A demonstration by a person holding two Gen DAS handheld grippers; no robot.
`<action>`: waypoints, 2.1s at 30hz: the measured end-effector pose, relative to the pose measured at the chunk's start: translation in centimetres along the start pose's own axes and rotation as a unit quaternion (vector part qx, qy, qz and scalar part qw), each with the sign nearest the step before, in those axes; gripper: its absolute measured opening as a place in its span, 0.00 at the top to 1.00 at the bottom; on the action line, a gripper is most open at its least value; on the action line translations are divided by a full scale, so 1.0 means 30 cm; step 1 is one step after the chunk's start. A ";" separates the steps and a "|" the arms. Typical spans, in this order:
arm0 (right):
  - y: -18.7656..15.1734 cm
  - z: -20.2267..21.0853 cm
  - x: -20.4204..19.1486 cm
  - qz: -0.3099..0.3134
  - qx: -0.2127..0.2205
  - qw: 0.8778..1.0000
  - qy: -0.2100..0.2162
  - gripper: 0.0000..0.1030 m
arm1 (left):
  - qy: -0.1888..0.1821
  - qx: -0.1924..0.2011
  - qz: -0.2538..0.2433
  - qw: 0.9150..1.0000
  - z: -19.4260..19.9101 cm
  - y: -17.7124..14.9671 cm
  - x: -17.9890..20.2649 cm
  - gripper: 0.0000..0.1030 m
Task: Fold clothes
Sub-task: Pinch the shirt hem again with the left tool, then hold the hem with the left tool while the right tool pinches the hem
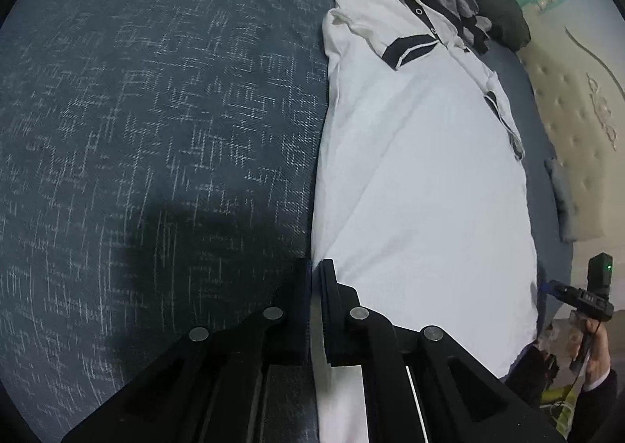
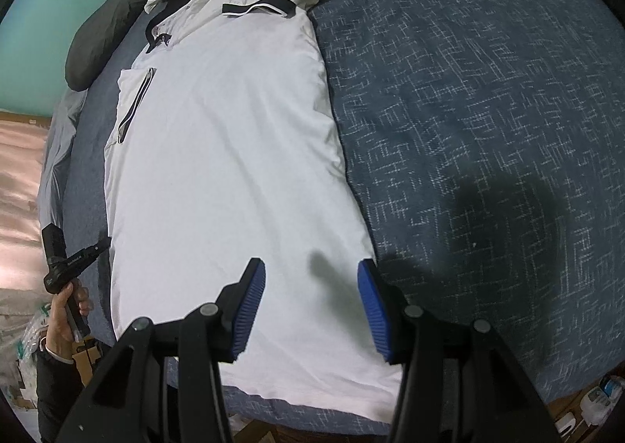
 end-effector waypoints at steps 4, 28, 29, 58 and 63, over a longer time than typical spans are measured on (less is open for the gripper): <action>-0.001 0.008 -0.003 0.000 0.002 1.000 0.003 0.51 | -0.005 -0.012 -0.002 1.000 0.007 -0.036 0.008 0.81; -0.008 0.032 -0.005 -0.002 0.009 1.000 0.007 0.51 | -0.024 -0.036 -0.002 0.999 0.020 -0.136 0.029 0.91; -0.009 0.033 -0.005 -0.002 0.009 1.000 0.007 0.51 | -0.027 -0.039 -0.003 0.999 0.023 -0.145 0.031 0.88; -0.027 0.074 -0.032 0.001 0.019 1.000 0.018 0.51 | -0.050 -0.063 -0.009 0.997 0.072 -0.290 0.044 0.86; -0.028 0.079 -0.038 0.000 0.021 1.000 0.021 0.51 | -0.043 -0.071 -0.023 0.996 0.064 -0.317 0.051 0.87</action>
Point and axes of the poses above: each gripper's, at about its wrist camera, not at the fingertips, and z roughly against the way its jaws point, x to its right, y to its top, the point moved 6 cm from there along -z, roughly the way its jaws point
